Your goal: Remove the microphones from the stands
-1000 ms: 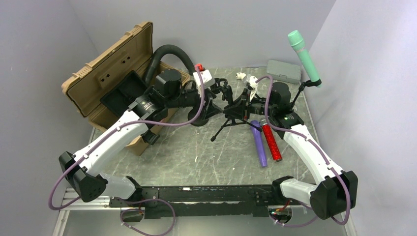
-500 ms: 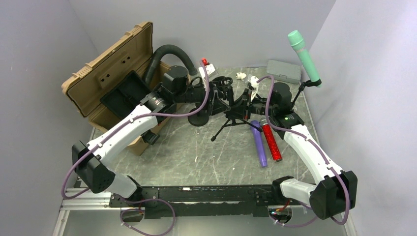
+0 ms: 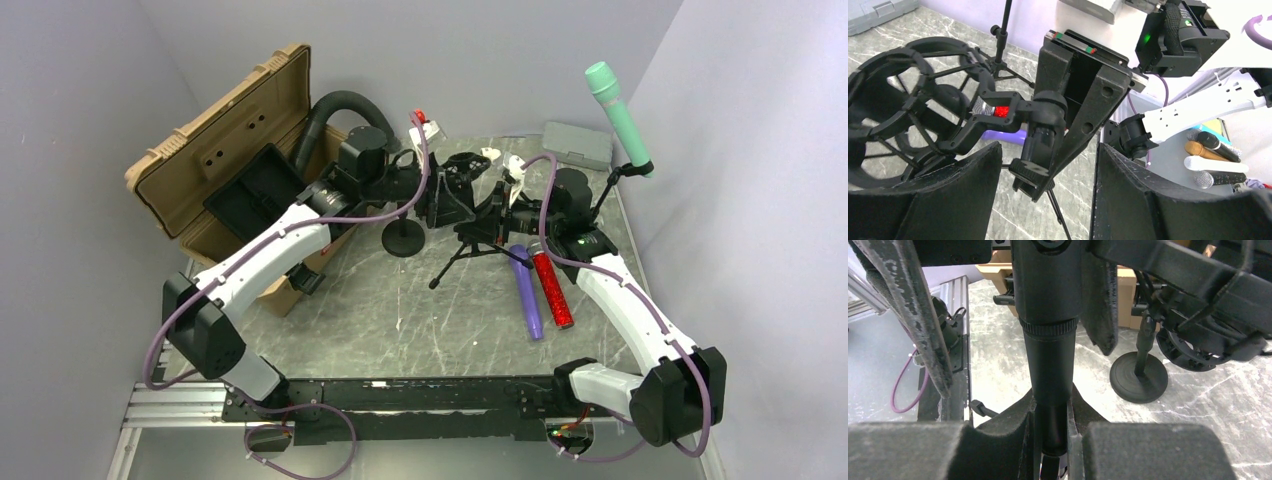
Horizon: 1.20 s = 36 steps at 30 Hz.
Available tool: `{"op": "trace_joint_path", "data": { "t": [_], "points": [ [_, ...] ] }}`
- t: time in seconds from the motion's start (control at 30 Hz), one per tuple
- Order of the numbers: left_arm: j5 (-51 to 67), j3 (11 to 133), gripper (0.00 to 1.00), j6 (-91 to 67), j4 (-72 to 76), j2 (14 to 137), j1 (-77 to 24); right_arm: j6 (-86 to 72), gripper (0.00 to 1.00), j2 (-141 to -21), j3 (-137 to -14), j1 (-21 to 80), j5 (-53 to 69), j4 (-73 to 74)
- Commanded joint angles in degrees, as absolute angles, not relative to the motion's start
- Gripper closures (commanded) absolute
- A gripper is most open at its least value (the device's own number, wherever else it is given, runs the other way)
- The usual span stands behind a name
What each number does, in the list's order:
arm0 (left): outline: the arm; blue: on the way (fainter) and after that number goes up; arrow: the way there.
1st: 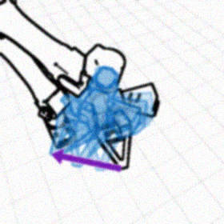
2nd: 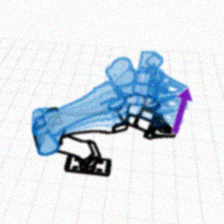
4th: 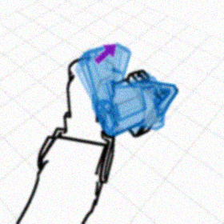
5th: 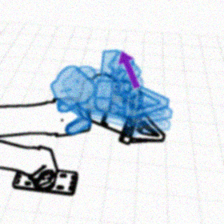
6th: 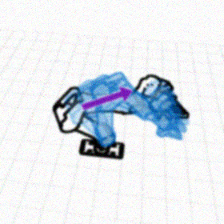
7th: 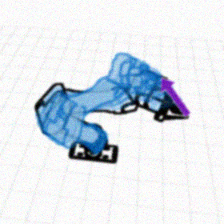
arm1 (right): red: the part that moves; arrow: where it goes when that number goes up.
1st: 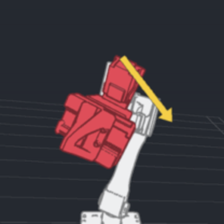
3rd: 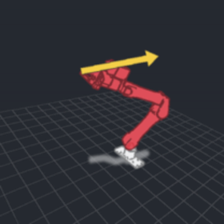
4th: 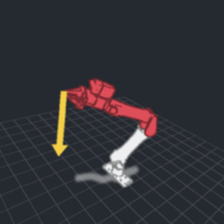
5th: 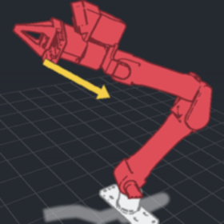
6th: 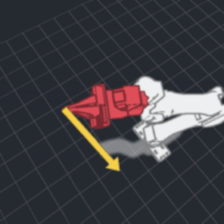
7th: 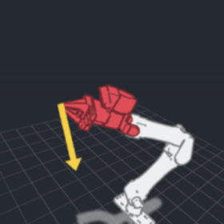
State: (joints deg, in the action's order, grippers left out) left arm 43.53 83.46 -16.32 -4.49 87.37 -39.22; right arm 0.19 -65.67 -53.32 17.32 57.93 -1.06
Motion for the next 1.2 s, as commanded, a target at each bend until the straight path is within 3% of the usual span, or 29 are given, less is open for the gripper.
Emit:
{"op": "trace_joint_path", "data": {
  "t": [0.0, 0.4, 0.73, 0.8, 1.03, 1.1, 1.17],
  "points": [
    [42.15, 87.52, 0.26, -17.15, -3.45, 88.90, -39.14, 0.18, 1.00, -64.37, -53.60, 17.44, 59.00, -7.16],
    [36.50, 89.68, 0.30, -13.08, -3.87, 90.85, -39.20, 0.18, 1.00, -63.94, -52.39, 17.50, 59.31, -7.77],
    [39.83, 90.48, 0.39, -14.37, -2.67, 93.89, -39.92, 0.49, 1.00, -64.01, -52.32, 17.50, 58.52, -6.90],
    [41.05, 90.16, 0.44, -14.59, -2.34, 94.12, -40.05, 0.57, 1.00, -64.03, -52.45, 17.50, 58.11, -6.65],
    [42.56, 90.01, 0.88, -13.80, -2.38, 94.52, -40.10, 2.14, 0.99, -64.16, -52.24, 17.41, 55.79, -5.15],
    [42.71, 90.57, 1.00, -13.25, -3.11, 94.84, -40.08, 2.75, 0.95, -63.92, -52.05, 17.45, 54.95, -4.68],
    [42.93, 91.44, 1.00, -12.71, -4.07, 95.28, -40.06, 3.30, 0.85, -63.56, -52.10, 17.46, 54.20, -4.01]
  ]
}}
